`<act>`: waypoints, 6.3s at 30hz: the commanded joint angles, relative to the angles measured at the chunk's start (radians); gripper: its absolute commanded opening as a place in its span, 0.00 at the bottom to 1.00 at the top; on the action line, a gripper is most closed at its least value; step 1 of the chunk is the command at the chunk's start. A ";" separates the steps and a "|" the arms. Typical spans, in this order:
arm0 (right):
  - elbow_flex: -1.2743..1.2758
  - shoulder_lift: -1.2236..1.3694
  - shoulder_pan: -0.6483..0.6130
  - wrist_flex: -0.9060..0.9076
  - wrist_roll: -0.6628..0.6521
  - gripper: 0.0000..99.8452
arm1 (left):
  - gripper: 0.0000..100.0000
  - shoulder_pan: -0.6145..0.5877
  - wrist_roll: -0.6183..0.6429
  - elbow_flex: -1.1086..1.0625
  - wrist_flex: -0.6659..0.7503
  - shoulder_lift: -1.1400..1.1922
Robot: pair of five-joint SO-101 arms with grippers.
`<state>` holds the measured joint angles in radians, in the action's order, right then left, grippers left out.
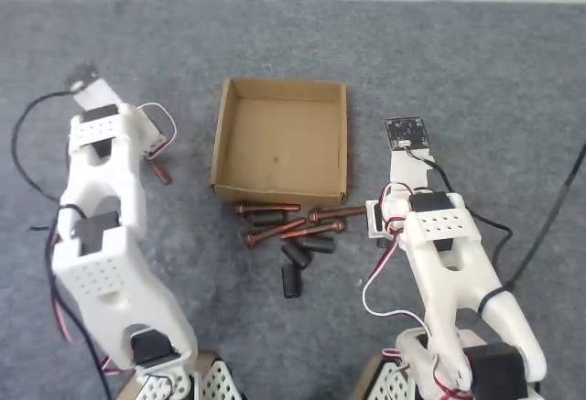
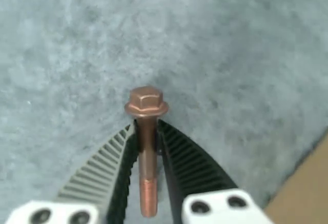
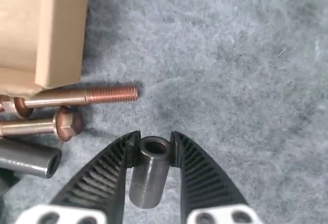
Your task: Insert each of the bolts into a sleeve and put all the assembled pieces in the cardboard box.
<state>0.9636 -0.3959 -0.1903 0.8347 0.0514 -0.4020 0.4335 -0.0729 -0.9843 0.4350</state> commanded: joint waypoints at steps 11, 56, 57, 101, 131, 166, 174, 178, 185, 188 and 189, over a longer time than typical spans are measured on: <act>-0.005 -0.056 0.007 -0.019 -0.015 0.01 | 0.04 0.109 -0.275 -0.236 0.071 -0.308; -0.008 -0.068 0.079 -0.039 -0.015 0.05 | 0.14 0.175 -0.456 -0.105 -0.118 -0.103; -0.009 -0.068 0.081 -0.022 -0.015 0.05 | 0.14 0.175 -0.456 -0.105 -0.118 -0.103; -0.021 0.033 0.068 -0.136 0.077 0.11 | 0.14 0.173 -0.459 -0.105 -0.106 -0.101; -0.164 0.248 0.068 -0.113 0.075 0.10 | 0.14 0.172 -0.457 -0.105 -0.106 -0.101; -0.181 0.246 0.070 -0.050 -0.051 0.02 | 0.14 0.129 -0.457 -0.110 -0.235 -0.299; -0.183 0.245 0.070 -0.050 -0.051 0.02 | 0.14 0.147 -0.457 -0.107 -0.129 -0.066; -0.183 0.245 0.070 -0.051 -0.051 0.02 | 0.14 0.147 -0.454 -0.056 -0.133 -0.043; -0.183 0.243 0.070 -0.051 -0.051 0.02 | 0.14 0.163 -0.451 -0.047 -0.109 -0.023; -0.183 0.243 0.070 -0.051 -0.049 0.02 | 0.14 0.163 -0.451 -0.001 -0.141 0.009; -0.183 0.243 0.070 -0.051 -0.049 0.02 | 0.14 0.163 -0.451 0.018 -0.153 0.021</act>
<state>0.8408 -0.1381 -0.1335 0.7733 0.0161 -0.2486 -0.0253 -0.1343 -1.1301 0.4457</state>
